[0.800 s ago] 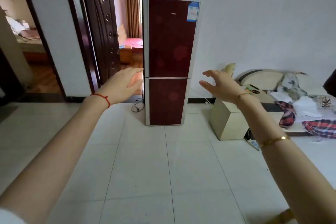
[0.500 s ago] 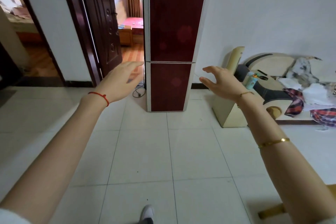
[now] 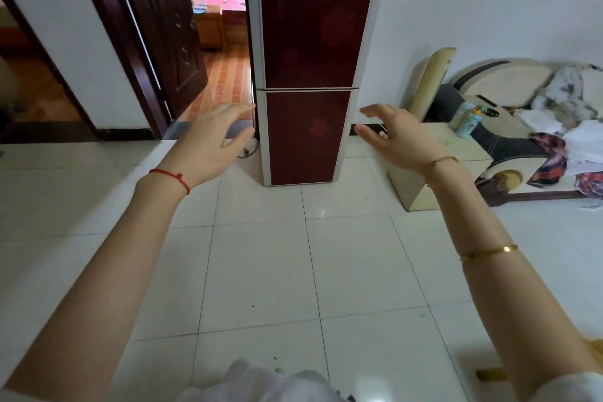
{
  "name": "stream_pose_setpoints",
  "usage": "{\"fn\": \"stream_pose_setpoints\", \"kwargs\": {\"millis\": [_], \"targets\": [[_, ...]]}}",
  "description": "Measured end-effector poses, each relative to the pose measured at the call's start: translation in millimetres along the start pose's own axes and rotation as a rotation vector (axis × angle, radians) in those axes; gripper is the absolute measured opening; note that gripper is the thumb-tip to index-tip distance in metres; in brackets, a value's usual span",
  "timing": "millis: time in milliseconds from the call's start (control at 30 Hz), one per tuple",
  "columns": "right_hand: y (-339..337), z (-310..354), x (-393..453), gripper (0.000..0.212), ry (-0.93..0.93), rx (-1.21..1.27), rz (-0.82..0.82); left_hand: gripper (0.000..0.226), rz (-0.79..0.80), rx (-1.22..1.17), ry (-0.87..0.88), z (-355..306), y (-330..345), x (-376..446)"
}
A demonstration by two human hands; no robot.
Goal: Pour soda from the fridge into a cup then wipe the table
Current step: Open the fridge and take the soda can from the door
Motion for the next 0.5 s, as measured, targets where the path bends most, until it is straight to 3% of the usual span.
{"fn": "stream_pose_setpoints", "kwargs": {"millis": [500], "targets": [[111.9, -39.9, 115.8, 0.053, 0.000, 0.049, 0.089, 0.045, 0.050, -0.003, -0.030, 77.0, 72.9, 99.7]]}}
Point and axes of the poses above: each hand's wrist, its own x-axis towards the middle knuckle, its own y-axis out of the palm, z = x × y, the point moved 7 cm from there along x, towards the middle knuckle, and after that the axes turned 8 degrees about -z, right-handed, at the moved point
